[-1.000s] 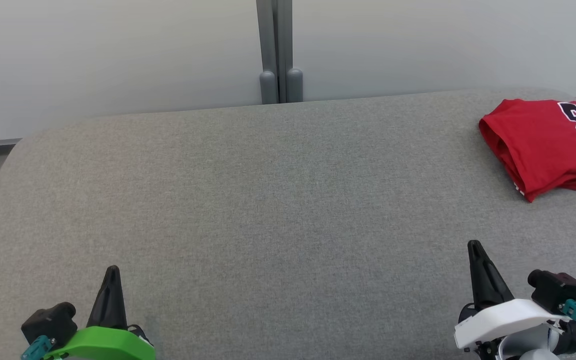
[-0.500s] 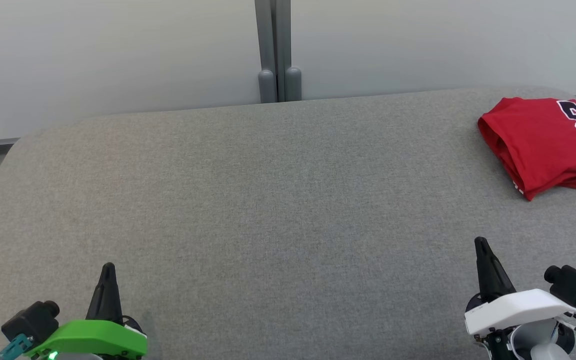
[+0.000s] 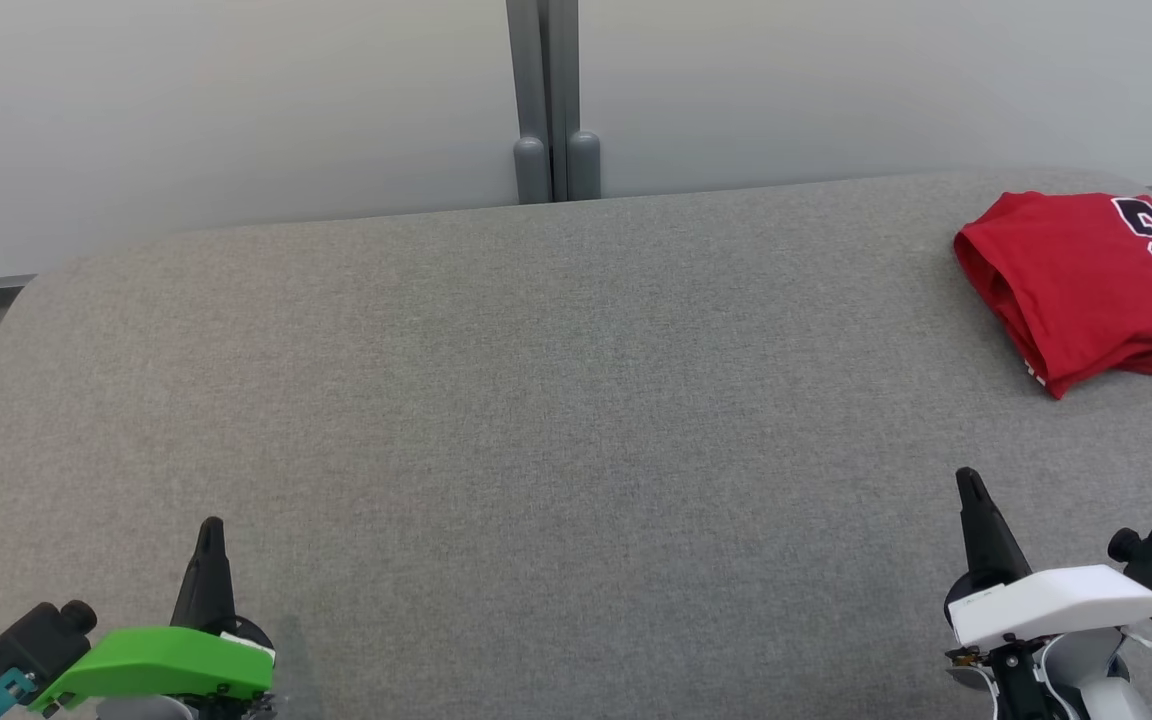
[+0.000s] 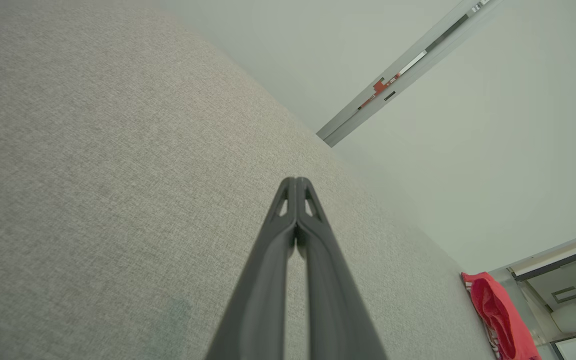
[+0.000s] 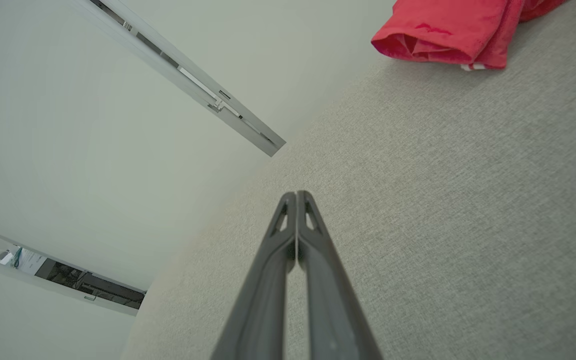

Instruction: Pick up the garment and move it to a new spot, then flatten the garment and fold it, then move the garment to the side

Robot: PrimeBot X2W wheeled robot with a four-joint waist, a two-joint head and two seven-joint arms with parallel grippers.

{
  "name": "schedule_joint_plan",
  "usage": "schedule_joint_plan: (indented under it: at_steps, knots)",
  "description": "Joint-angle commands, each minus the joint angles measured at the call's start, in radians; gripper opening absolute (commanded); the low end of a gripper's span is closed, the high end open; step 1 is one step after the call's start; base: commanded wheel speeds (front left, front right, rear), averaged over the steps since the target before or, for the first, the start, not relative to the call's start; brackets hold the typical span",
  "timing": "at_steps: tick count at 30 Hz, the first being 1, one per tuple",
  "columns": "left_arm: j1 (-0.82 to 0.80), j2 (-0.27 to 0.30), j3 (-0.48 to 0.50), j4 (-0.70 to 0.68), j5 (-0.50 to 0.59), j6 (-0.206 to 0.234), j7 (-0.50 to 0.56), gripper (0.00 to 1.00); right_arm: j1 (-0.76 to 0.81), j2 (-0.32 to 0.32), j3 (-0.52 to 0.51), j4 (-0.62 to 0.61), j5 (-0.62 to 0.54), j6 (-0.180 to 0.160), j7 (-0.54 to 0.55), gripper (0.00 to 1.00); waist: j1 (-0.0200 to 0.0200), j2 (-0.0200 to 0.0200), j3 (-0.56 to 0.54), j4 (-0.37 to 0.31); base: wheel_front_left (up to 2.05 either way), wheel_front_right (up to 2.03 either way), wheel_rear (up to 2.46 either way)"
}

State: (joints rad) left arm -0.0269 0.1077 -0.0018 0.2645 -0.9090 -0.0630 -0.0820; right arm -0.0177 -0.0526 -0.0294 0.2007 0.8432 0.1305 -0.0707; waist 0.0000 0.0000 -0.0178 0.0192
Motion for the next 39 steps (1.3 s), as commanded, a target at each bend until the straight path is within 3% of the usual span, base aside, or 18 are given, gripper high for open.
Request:
schedule_joint_plan:
  at_steps: [1,39]
  knots:
    - [-0.033,0.000,0.009,-0.014,-0.032,-0.010,0.007,0.00,-0.028,-0.007,-0.006,-0.007,0.034,0.001,0.007,0.00,0.0000,0.0000,0.000,0.000,0.00,0.00,0.00]
    - [-0.064,-0.032,0.070,-0.019,-0.400,-0.044,0.113,0.00,-0.065,-0.006,-0.046,0.021,0.441,0.001,0.103,0.00,0.0000,0.0000,0.010,-0.009,0.00,0.00,0.00]
